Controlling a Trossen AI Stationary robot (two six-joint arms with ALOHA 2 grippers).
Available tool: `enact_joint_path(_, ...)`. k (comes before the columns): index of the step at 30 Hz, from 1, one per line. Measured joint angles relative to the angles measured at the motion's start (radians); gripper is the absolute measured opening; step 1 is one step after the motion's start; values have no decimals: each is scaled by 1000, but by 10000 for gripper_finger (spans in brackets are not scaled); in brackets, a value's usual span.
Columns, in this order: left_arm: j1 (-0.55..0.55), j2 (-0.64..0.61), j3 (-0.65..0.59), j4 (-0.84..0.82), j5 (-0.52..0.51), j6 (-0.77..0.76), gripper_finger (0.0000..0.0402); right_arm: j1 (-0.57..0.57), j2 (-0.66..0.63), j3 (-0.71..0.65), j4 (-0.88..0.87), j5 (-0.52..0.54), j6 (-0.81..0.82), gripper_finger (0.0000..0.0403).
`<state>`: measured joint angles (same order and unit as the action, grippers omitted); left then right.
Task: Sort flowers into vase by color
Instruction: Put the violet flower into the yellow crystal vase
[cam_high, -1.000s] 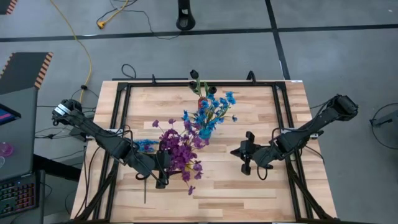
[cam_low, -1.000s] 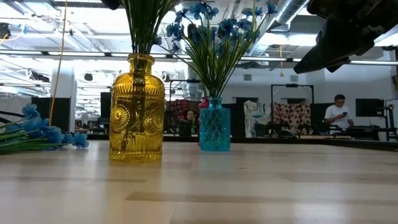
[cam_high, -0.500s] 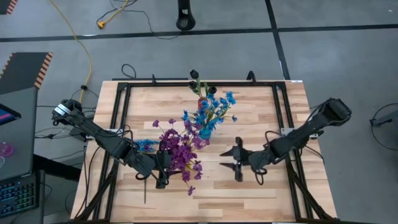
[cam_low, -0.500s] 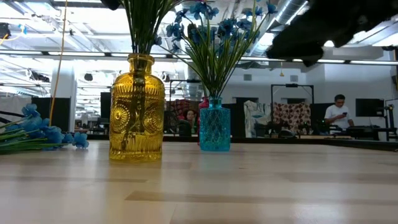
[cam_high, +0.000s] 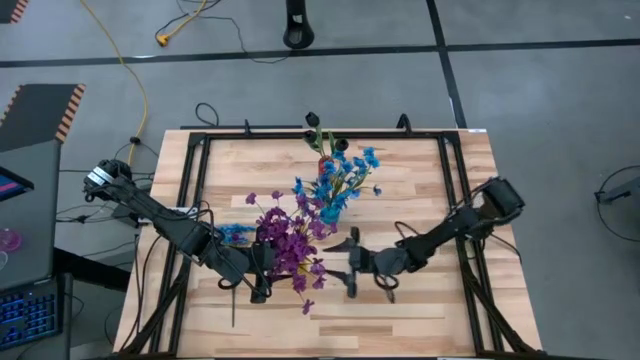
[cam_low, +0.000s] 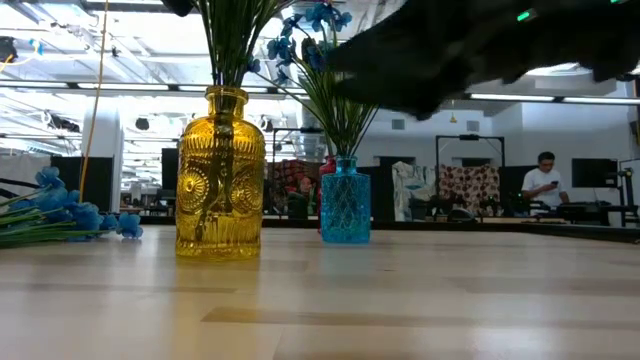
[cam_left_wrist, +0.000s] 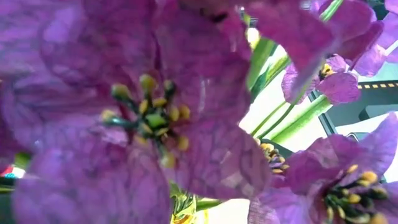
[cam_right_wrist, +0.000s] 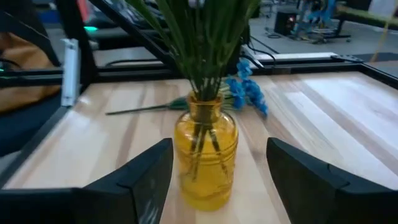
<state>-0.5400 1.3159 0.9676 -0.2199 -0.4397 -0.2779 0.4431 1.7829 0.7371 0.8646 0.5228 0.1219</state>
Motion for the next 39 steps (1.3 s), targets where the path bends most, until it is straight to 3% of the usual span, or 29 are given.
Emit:
enact_joint_path(8, 0, 0, 0, 0, 0, 0, 201, -56, 161, 176, -5, 1, -95, 286)
enact_joint_path(15, 0, 0, 0, 0, 0, 0, 201, -83, 225, 273, -27, -4, -97, 286)
enact_joint_path(21, 0, 0, 0, -1, 0, -4, 201, -93, 234, 299, -60, -96, -96, 286)
enact_joint_path(32, 0, 0, 0, -1, 0, -7, 201, -119, 235, 298, -74, -107, -33, 286)
enact_joint_path(39, 0, 0, 0, 0, 0, -7, 201, -120, 235, 298, -76, -188, -43, 286)
